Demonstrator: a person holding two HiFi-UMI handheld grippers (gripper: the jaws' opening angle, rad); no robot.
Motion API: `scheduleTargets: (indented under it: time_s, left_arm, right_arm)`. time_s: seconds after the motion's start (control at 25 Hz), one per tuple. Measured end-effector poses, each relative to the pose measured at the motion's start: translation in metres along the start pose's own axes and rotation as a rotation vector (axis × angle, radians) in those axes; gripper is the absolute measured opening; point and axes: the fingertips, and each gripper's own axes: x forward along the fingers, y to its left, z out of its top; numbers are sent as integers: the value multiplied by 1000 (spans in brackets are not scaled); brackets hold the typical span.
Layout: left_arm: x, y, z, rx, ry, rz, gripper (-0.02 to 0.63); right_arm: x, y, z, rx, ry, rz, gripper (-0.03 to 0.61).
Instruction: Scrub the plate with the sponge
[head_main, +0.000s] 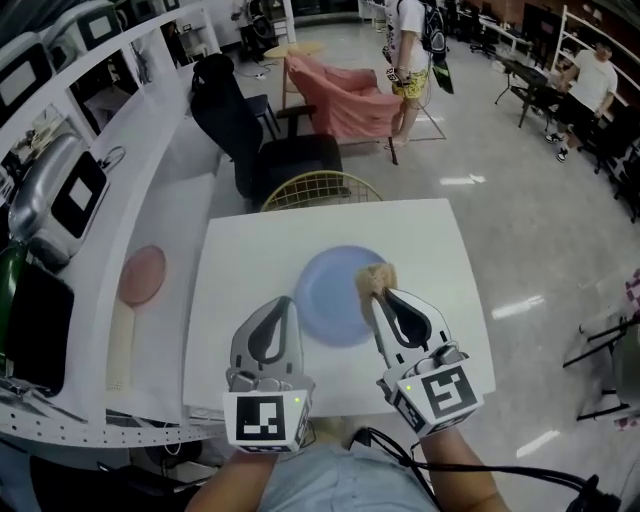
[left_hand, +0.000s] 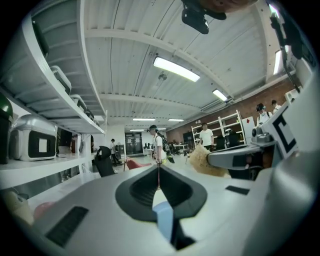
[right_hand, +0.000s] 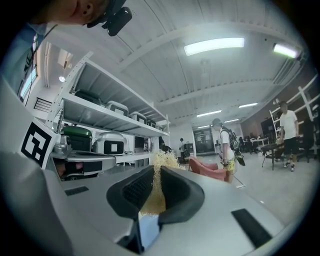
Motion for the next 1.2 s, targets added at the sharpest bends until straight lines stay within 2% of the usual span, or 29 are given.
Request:
scheduleTargets:
  time_s: [0.24, 0.52, 0.68, 0.76, 0.88, 1.2]
  left_arm:
    - [42, 18, -44, -51, 82, -40, 15]
    - [90, 31, -112, -130, 213, -82, 17]
    - [106, 33, -157, -181, 293, -137, 18]
    - [113, 34, -179, -213, 342, -152, 42]
    - [123, 35, -208, -255, 409, -164, 112]
    - [140, 32, -257, -332, 538, -188, 115]
  right_arm:
    - [40, -12, -43, 64, 119, -18, 48]
    - [79, -31, -87, 69, 175, -31, 48]
    - [95, -35, -112, 102, 239, -44, 48]
    - [104, -38, -125, 117, 259, -47, 48]
    - [114, -38, -146, 126, 298, -37, 48]
    - [128, -45, -185, 167, 374, -47, 48]
